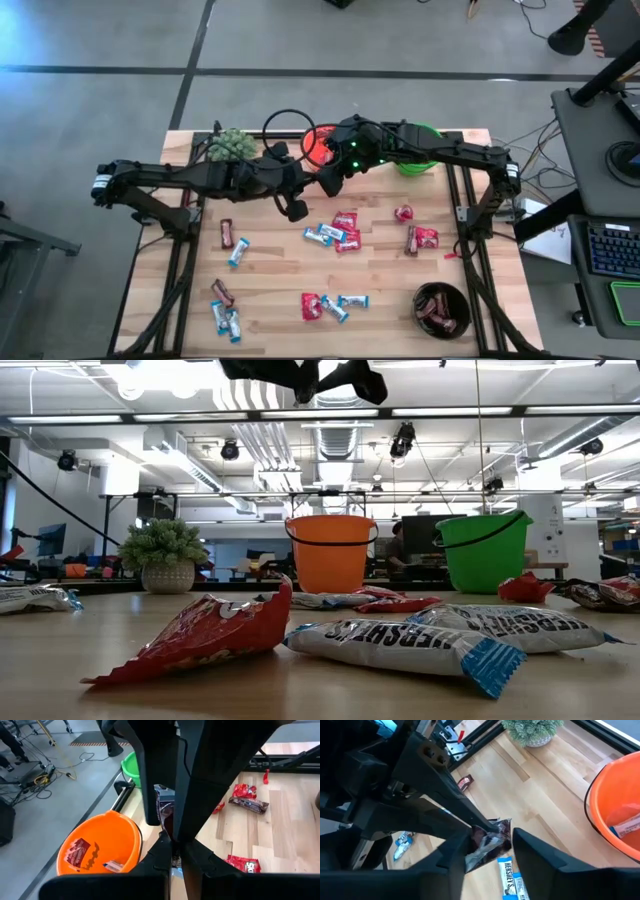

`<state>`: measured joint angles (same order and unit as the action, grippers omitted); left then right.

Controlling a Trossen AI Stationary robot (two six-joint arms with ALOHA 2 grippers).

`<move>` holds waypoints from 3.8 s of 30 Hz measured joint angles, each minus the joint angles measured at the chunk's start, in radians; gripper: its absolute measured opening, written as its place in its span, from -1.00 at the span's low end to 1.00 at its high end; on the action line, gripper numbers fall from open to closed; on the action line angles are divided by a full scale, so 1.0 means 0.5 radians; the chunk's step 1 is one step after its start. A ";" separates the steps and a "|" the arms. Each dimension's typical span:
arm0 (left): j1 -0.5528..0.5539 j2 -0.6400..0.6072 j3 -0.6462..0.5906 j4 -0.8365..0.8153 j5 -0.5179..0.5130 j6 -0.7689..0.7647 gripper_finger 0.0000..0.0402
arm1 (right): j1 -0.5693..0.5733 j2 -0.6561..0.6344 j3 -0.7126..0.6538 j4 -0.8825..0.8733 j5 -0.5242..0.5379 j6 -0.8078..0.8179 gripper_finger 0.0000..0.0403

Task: Organize candy in baskets
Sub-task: Put the brown chocolate bar into the black bucket

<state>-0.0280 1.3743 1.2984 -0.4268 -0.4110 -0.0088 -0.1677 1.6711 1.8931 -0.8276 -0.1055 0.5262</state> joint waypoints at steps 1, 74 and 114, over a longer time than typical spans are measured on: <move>0.000 0.000 0.000 0.004 0.001 0.000 -1.00 | 0.000 -0.001 0.000 -0.002 0.002 -0.002 -0.38; -0.004 -0.018 -0.001 -0.567 0.081 0.013 -0.35 | 0.787 -0.413 -0.003 -1.486 0.096 0.769 -0.94; -0.057 -0.031 -0.001 -0.566 0.693 -0.655 -0.35 | 2.208 -0.436 -0.285 -1.488 0.157 2.065 -0.93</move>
<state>-0.0565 1.3586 1.2980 -0.7097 -0.0647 -0.3361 0.9364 1.4532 1.7508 -1.5715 -0.0269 1.5587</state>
